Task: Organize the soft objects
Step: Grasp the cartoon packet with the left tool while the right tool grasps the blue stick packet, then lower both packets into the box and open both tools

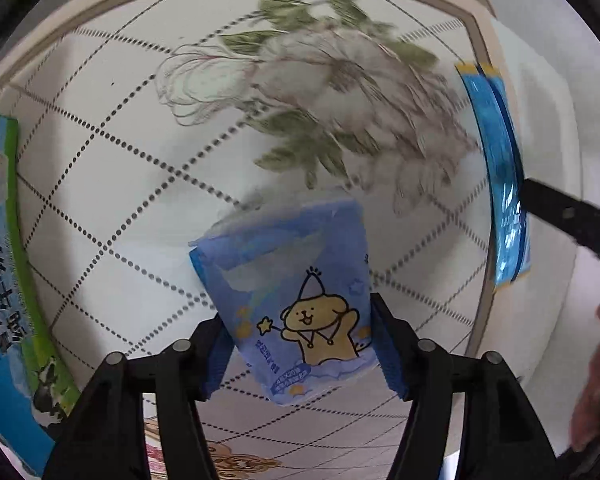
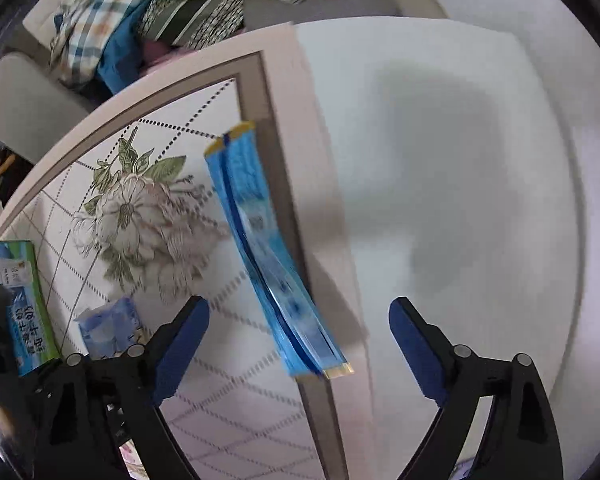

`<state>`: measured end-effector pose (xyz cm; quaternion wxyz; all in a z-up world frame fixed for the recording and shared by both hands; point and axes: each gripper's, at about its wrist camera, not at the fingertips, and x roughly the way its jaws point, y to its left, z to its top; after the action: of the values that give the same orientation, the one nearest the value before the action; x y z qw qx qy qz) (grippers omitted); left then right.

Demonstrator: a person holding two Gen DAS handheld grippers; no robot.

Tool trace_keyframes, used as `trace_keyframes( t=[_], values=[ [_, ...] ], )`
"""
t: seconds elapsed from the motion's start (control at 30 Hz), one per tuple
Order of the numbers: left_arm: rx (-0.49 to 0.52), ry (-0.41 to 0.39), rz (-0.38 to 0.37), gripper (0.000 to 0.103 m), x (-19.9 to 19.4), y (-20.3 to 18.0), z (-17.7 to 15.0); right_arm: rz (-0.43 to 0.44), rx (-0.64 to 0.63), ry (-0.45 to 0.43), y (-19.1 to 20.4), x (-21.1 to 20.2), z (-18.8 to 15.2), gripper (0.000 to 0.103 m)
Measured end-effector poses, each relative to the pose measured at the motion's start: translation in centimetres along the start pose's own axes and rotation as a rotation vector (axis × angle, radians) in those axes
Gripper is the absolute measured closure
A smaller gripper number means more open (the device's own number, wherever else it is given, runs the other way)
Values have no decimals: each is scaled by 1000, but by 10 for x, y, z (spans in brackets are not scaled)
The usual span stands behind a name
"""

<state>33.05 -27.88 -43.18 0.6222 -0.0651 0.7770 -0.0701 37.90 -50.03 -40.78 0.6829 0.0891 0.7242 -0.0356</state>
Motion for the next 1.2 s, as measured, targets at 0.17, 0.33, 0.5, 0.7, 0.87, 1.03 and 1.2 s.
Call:
trace_keyframes(
  t=[0.17,0.33,0.5,0.7,0.87,1.03,1.2],
  values=[
    [-51,15,-63,35,1,17,4,-2,-22,60,14,24,24,31],
    [-11,-4,9,35,2,4,7,-86,-42,69,19,31,28,64],
    [46,-49,41,51,-8,-15,5,-83,-33,71,24,27,17,86],
    [52,-83,6,55,-25,-8,-9,-10,9,23,27,3,-7,88],
    [71,-154,-64,55,-71,9,-35,77,17,-36,38,-40,-33,88],
    [88,-254,-128,55,-134,36,-68,156,-10,-115,78,-90,-80,88],
    [81,-348,-143,55,-199,107,-99,244,-60,-170,143,-127,-126,88]
  ],
)
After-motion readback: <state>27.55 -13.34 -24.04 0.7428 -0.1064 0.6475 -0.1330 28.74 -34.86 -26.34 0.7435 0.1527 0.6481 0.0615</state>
